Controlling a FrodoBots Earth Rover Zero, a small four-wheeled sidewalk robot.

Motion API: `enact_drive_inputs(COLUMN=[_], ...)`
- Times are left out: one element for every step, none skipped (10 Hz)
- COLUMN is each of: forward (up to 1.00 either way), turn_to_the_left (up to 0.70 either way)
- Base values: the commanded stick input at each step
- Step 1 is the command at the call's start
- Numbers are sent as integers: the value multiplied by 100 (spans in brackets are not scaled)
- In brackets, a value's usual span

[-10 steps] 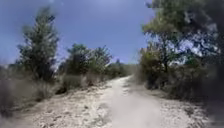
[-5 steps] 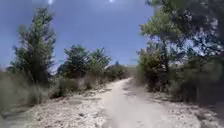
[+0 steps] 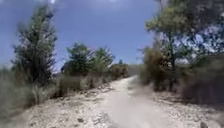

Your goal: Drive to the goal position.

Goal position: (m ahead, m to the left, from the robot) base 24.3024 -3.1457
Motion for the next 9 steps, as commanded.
enact_drive_inputs(forward=[45,45,45,45,45,45,45,45,45], turn_to_the_left=[0,0,0,0,0,0,0,0,-19])
